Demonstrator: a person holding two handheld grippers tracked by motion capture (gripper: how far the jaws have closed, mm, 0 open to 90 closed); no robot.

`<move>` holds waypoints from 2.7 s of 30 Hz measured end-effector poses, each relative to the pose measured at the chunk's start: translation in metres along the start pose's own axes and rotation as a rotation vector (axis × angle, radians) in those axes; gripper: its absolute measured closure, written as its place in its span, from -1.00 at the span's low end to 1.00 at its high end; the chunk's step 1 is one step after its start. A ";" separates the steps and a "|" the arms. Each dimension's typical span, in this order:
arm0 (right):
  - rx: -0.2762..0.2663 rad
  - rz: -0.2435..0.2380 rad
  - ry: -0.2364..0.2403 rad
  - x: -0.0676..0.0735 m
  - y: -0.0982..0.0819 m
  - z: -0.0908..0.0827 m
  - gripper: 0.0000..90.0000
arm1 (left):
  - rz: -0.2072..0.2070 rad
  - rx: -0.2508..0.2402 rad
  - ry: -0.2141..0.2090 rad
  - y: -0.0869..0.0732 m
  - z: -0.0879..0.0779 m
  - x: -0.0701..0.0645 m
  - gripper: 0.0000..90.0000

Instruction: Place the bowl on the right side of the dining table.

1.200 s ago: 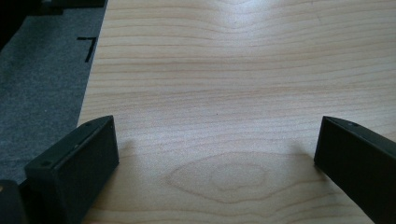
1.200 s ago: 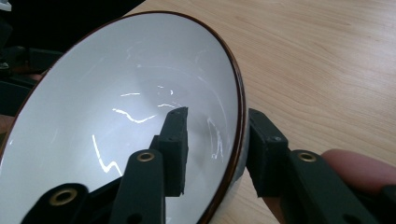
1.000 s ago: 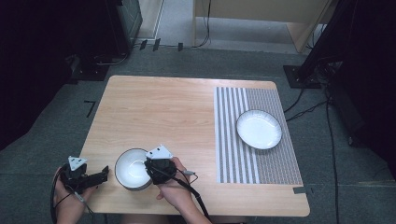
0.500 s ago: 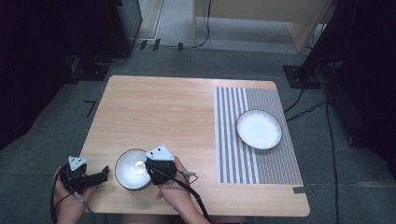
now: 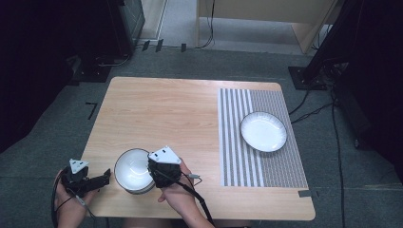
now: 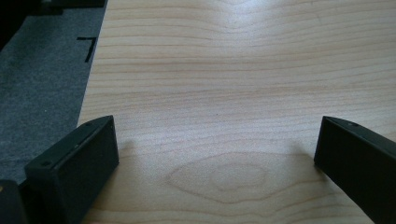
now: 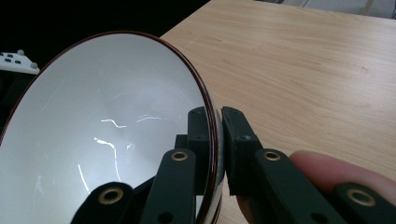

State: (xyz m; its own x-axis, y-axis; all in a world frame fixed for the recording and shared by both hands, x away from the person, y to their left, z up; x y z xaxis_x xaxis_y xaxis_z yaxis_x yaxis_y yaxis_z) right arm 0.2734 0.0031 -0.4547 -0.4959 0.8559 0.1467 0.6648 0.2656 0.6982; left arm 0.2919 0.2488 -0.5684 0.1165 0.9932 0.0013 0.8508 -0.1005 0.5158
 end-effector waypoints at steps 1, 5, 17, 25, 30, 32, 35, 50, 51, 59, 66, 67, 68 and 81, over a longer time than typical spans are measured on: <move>-0.003 0.003 -0.001 -0.001 0.001 -0.001 0.87 | 0.000 0.000 0.000 0.000 0.000 0.000 -1.00; -0.010 0.008 -0.002 -0.005 0.003 -0.005 0.87 | 0.001 0.000 0.000 0.000 0.000 0.000 -1.00; -0.030 0.031 -0.016 -0.018 0.006 -0.015 0.87 | 0.001 0.000 0.001 0.000 0.000 0.000 -1.00; -0.043 0.031 -0.031 -0.026 0.007 -0.019 0.87 | 0.001 0.000 0.001 0.000 0.000 0.000 -1.00; -0.046 0.047 -0.039 -0.035 0.006 -0.023 0.87 | 0.003 0.000 0.002 0.000 0.000 0.000 -1.00; -0.045 0.051 -0.040 -0.036 0.006 -0.023 0.87 | 0.001 0.000 0.001 0.000 0.000 0.000 -1.00; -0.048 0.053 -0.048 -0.042 0.005 -0.025 0.87 | 0.001 0.000 0.000 0.000 0.000 0.000 -1.00; -0.055 0.078 -0.059 -0.058 0.003 -0.033 0.87 | 0.000 0.000 0.000 0.000 0.000 0.000 -1.00; -0.057 0.078 -0.062 -0.060 0.003 -0.034 0.87 | -0.001 -0.001 -0.001 0.000 0.000 0.000 -1.00; -0.059 0.089 -0.069 -0.070 0.000 -0.037 0.87 | 0.001 0.001 0.000 0.000 0.000 0.000 -1.00; -0.063 0.097 -0.078 -0.079 -0.002 -0.041 0.87 | 0.001 0.001 0.000 0.000 0.000 0.000 -1.00; -0.064 0.099 -0.078 -0.080 -0.002 -0.042 0.87 | 0.001 0.001 0.000 0.000 0.000 0.000 -1.00; -0.065 0.095 -0.082 -0.081 -0.003 -0.043 0.87 | 0.001 0.001 0.000 0.000 0.000 0.000 -1.00; -0.062 0.115 -0.097 -0.102 -0.011 -0.051 0.87 | 0.001 0.000 0.001 0.000 0.000 0.000 -1.00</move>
State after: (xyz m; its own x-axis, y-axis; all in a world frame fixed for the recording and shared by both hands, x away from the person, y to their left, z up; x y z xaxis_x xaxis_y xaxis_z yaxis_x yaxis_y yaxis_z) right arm 0.2881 -0.1094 -0.4421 -0.3603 0.9186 0.1624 0.6769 0.1376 0.7231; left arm 0.2918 0.2489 -0.5684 0.1171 0.9931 0.0024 0.8507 -0.1015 0.5157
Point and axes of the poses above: each handheld gripper's, and its own axes: z roughly forward along the jaws, y roughly out of its top, x roughly to its left, the point moved 7 cm from there along z, roughly forward along the jaws, and after that the axes turned 14 degrees about x, right-handed, at the moved point
